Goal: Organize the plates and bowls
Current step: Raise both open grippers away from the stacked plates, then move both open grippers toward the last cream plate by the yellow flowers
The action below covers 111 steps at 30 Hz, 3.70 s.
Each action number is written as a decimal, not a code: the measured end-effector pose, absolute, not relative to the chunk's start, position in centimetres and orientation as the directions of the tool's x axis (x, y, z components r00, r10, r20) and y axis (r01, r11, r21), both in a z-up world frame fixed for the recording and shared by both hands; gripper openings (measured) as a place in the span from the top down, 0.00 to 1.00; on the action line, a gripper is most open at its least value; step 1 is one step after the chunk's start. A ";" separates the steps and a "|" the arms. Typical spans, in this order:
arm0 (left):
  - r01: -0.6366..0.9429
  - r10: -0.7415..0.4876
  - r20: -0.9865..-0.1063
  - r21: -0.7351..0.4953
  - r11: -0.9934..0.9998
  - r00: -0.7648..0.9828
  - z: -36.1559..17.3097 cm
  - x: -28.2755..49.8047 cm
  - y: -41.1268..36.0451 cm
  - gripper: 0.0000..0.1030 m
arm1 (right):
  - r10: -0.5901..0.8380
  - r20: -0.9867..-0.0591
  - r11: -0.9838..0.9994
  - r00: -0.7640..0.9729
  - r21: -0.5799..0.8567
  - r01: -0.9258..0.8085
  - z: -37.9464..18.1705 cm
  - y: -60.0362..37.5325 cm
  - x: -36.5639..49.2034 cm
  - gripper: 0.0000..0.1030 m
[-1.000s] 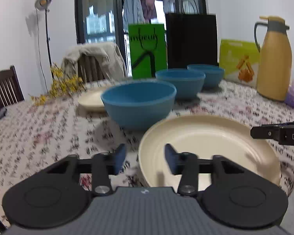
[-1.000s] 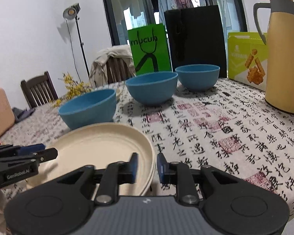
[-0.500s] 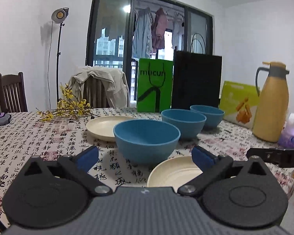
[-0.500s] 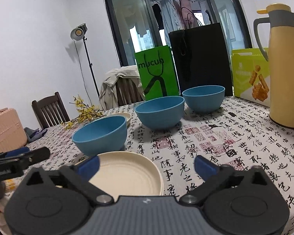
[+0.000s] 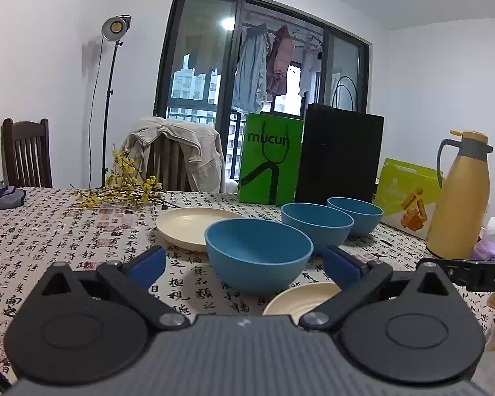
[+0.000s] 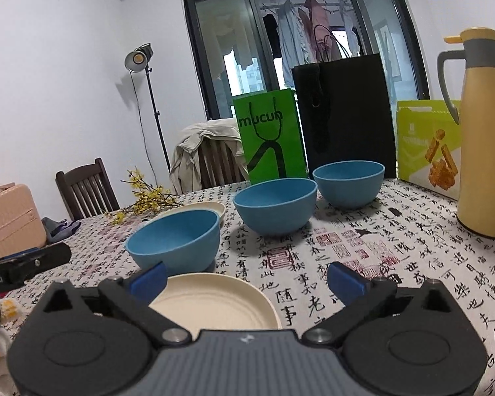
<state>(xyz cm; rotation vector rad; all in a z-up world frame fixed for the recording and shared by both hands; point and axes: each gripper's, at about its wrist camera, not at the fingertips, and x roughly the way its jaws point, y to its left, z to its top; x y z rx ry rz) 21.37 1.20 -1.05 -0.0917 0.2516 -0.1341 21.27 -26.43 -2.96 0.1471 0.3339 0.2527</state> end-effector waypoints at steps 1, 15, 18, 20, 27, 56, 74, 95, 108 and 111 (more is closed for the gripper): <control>0.118 -0.142 -0.240 -0.111 0.987 0.960 -0.9 21.3 1.4 0.00 | 0.269 -0.303 0.958 0.914 0.182 -0.221 -2.8 -26.3 21.3 0.00; 0.091 -0.127 -0.211 -0.169 0.981 0.969 2.4 22.5 3.7 0.00 | 0.277 -0.275 0.956 0.921 0.176 -0.235 0.6 -24.9 23.1 0.00; 0.087 -0.126 -0.207 -0.188 0.978 0.970 3.2 23.4 4.2 0.00 | 0.290 -0.275 0.952 0.917 0.181 -0.247 1.4 -24.6 24.2 0.00; 0.086 -0.127 -0.203 -0.201 0.976 0.971 3.7 24.0 4.7 0.00 | 0.300 -0.278 0.949 0.913 0.187 -0.255 1.9 -24.4 25.1 0.00; 0.058 -0.107 -0.209 -0.227 0.972 0.972 5.5 26.6 5.8 0.00 | 0.325 -0.286 0.941 0.901 0.190 -0.279 3.7 -23.4 28.4 0.00; -0.132 -0.016 -0.334 -0.416 0.900 0.942 8.8 41.1 10.2 0.00 | 0.328 -0.387 0.943 0.862 0.189 -0.274 8.4 -19.4 42.5 0.00; -0.268 0.018 -0.468 -0.474 0.839 0.884 3.7 47.5 12.9 0.00 | 0.314 -0.480 0.949 0.819 0.176 -0.261 6.7 -15.7 49.5 0.00; -0.412 -0.011 -0.660 -0.482 0.774 0.751 -0.4 50.5 14.9 0.00 | 0.261 -0.598 0.960 0.758 0.078 -0.269 4.3 -11.0 53.9 0.00; -0.393 -0.005 -0.692 -0.416 0.820 0.721 -2.3 52.1 13.7 0.00 | 0.218 -0.733 0.959 0.644 0.036 -0.283 1.4 -8.6 58.2 0.34; -0.381 0.001 -0.693 -0.395 0.836 0.721 -2.5 52.3 13.0 0.01 | 0.188 -0.752 0.959 0.632 0.003 -0.282 0.5 -8.1 58.8 0.40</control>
